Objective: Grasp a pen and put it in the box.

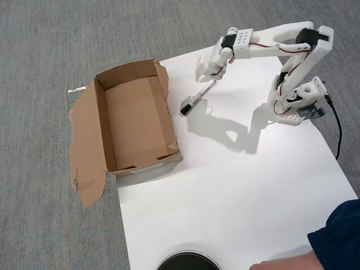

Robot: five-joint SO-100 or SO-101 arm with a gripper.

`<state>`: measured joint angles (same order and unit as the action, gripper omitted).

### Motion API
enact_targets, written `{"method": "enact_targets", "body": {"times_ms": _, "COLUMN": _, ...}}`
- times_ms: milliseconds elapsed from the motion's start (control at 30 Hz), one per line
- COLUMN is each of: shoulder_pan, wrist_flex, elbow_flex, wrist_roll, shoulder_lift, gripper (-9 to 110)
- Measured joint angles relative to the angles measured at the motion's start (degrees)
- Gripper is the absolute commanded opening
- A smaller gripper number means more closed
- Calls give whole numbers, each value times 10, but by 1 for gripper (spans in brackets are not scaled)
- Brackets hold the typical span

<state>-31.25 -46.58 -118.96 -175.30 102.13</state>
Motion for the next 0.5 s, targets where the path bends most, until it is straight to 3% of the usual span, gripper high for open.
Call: {"method": "enact_targets", "body": {"times_ms": 500, "shoulder_pan": 4, "wrist_flex": 2, "elbow_flex": 0, "wrist_roll": 0, "shoulder_lift": 0, "gripper": 4}}
